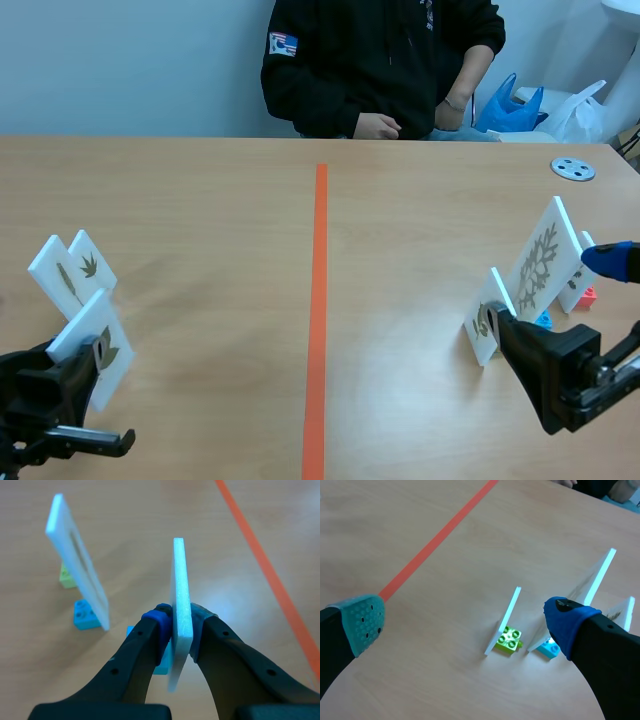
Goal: Sort the leaf by its shape. The table is split by an orange tape line. A compound leaf with several leaflets goes to the left side, a simple leaf with one blade goes to the right side. Return to the home posture when a red brick is placed on the table.
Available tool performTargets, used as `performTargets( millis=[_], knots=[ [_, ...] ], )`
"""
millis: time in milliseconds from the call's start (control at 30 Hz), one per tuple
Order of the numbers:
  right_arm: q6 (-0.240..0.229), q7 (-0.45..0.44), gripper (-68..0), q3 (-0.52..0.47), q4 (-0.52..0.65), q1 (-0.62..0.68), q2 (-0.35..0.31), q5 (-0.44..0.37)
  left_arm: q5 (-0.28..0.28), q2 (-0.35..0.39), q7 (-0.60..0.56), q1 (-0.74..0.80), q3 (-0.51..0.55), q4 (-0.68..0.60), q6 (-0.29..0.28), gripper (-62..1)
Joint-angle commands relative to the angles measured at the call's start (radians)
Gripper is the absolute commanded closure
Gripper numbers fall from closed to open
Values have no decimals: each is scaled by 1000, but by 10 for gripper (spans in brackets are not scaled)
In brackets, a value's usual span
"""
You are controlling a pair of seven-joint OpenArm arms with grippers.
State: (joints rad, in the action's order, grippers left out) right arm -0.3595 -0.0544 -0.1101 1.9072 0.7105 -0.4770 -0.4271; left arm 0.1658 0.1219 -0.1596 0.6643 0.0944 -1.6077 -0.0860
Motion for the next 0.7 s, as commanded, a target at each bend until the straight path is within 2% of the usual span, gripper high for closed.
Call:
performTargets(
  millis=[0, 267, 433, 667],
  knots=[
    [0, -12, -679, -13, 14, -17, -13, -3, 8, -7, -35, -22, 12, 31, -2, -42],
    [0, -11, -679, -13, 14, -21, -13, -3, 11, -8, -113, -129, 56, 206, -2, -42],
    [0, -11, -679, -13, 14, -21, -13, -3, 41, -8, -115, -187, 56, 293, -2, -42],
    [0, -10, -679, -13, 14, -21, -13, -3, 41, -7, -139, -244, 58, 378, -2, -43]
  ],
)
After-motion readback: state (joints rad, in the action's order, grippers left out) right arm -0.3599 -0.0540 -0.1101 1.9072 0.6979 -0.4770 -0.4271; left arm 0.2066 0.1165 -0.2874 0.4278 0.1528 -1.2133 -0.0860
